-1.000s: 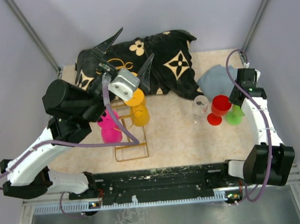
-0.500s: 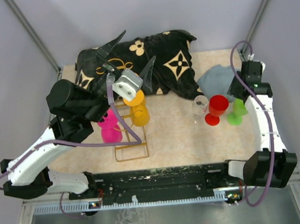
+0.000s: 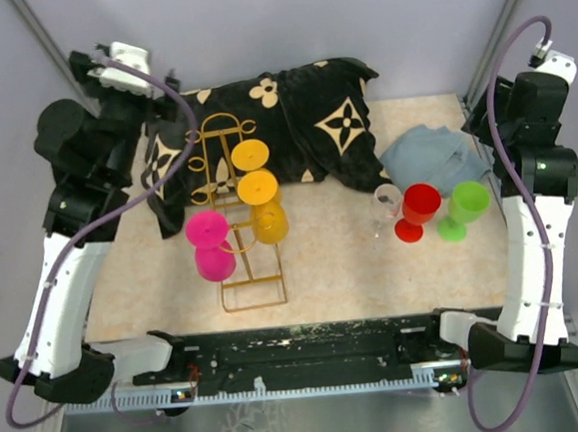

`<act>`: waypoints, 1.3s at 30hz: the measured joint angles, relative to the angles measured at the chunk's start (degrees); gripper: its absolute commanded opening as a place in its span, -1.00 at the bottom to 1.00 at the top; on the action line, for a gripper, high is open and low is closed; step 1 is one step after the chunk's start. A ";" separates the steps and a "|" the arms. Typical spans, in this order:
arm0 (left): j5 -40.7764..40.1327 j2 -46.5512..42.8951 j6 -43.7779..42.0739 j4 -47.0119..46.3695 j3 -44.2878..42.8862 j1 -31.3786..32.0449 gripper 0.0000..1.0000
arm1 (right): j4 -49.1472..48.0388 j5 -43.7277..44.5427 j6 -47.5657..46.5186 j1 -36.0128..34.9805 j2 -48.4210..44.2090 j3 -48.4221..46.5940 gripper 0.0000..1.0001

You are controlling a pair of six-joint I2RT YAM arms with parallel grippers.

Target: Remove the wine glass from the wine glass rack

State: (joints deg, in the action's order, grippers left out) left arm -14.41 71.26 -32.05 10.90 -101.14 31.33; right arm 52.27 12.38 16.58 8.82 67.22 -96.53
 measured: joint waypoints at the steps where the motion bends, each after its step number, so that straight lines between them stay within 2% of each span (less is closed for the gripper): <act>1: 0.72 -0.83 3.61 2.62 0.66 -4.33 0.98 | 0.22 -0.24 0.09 0.00 -0.13 -0.33 0.46; 3: 2.54 -2.80 9.51 7.04 2.03 -9.90 0.97 | 0.83 -0.96 0.37 0.00 -0.37 -0.35 0.71; 4: 3.72 -3.96 12.59 9.31 2.71 -12.48 0.98 | 1.29 -1.70 0.50 0.00 -0.37 -0.22 0.77; 10: 12.81 -8.90 29.40 20.57 5.90 -25.49 0.97 | 2.08 -4.96 0.72 0.00 -0.31 1.86 0.81; 14: 21.44 -10.93 39.39 26.16 9.14 -30.69 0.97 | 1.95 -6.99 0.42 0.00 -0.33 3.15 0.82; 21: 42.03 -18.21 60.00 29.16 23.41 -35.45 0.95 | 0.66 -10.88 0.57 0.00 -0.48 9.64 0.84; 26: 53.48 -21.86 69.48 28.65 31.71 -40.44 0.94 | 0.44 -12.28 0.55 0.00 -1.68 13.42 0.85; 33: 63.60 -22.23 75.84 26.01 35.58 -41.51 0.81 | 0.68 -12.55 0.44 -0.02 -4.55 14.58 0.86; 37: 67.17 -23.39 77.26 24.92 37.24 -41.72 0.60 | 0.66 -12.55 0.39 -0.02 -5.40 14.69 0.87; 39: 68.15 -24.48 77.42 24.98 38.51 -41.86 0.60 | 0.68 -12.55 0.39 -0.02 -5.44 14.80 0.88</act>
State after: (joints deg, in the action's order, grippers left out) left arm 53.74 46.78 45.36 35.88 -62.63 -10.52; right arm 52.95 -0.16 16.97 8.80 61.78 -81.73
